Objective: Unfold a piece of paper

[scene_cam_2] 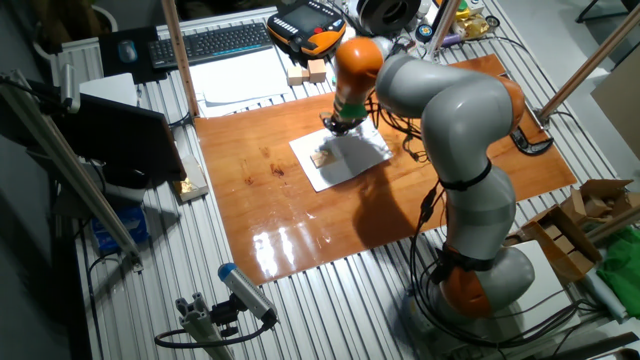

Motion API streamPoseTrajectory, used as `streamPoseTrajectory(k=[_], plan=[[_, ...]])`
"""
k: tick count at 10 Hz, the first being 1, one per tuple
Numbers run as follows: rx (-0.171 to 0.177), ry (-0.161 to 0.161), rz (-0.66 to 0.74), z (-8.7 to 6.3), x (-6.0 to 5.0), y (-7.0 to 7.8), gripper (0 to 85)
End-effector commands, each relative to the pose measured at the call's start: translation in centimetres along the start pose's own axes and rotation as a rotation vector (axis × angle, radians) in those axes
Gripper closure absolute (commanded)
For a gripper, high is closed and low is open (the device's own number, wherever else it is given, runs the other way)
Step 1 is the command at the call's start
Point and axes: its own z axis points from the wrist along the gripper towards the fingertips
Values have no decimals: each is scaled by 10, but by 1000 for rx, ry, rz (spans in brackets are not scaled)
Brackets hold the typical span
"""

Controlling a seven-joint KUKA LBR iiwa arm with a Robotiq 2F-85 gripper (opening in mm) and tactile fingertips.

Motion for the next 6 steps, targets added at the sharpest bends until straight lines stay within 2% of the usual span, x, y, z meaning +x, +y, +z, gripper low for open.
streamPoseTrajectory(k=[1,3,6], plan=[[-2,-4,-1,12,1,-1,827],[-9,-12,-3,23,2,-3,827],[-9,-12,0,25,3,-2,827]])
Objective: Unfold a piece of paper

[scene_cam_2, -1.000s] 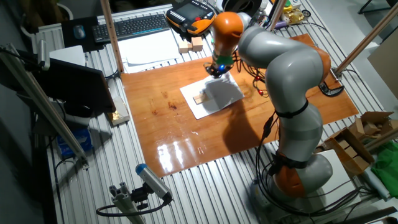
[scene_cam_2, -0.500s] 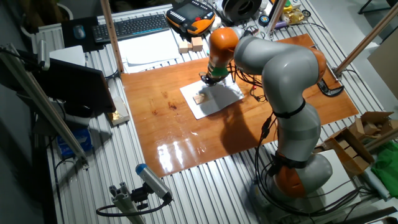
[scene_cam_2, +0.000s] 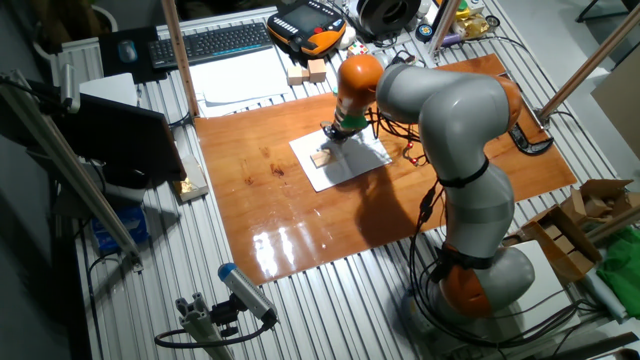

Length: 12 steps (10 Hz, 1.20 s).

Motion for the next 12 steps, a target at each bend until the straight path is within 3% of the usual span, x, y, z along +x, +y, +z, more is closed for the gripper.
streamPoseTrajectory(k=[1,6,10,12], plan=[[1,0,0,2,0,0,827],[2,1,2,3,0,0,827],[12,26,9,-20,-6,0,827],[15,22,18,-20,-11,3,827]])
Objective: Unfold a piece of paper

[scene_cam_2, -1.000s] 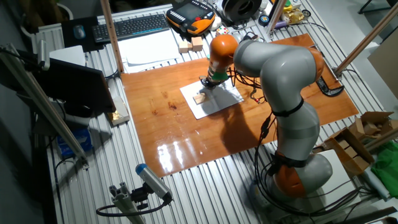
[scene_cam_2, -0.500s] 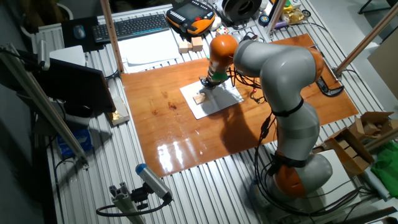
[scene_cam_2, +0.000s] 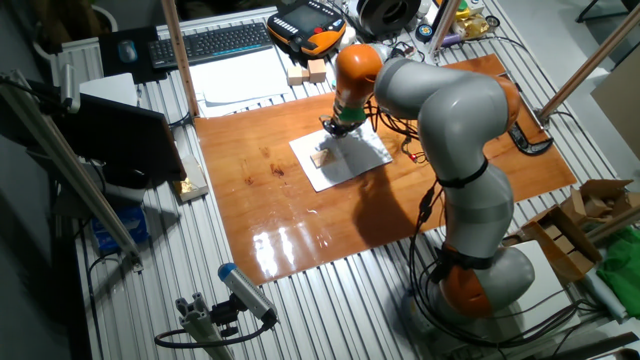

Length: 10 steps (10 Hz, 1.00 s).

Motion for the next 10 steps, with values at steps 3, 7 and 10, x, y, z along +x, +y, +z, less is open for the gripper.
streamPoseTrajectory(k=[3,7,10], plan=[[8,-8,8,7,-7,4,830],[2,-7,8,22,-14,2,830],[-3,5,13,13,-13,-1,830]])
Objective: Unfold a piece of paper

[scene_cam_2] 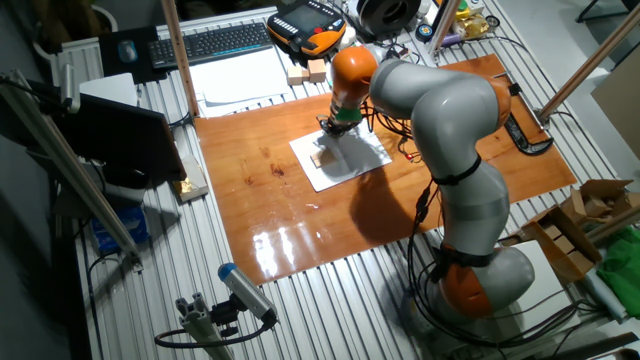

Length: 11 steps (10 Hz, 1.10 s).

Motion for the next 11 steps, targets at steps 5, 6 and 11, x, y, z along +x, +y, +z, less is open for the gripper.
streamPoseTrajectory(k=[5,6,11], plan=[[-21,29,31,-54,8,-12,830],[-31,39,30,-64,8,-18,830],[33,50,-16,-118,12,-24,830]])
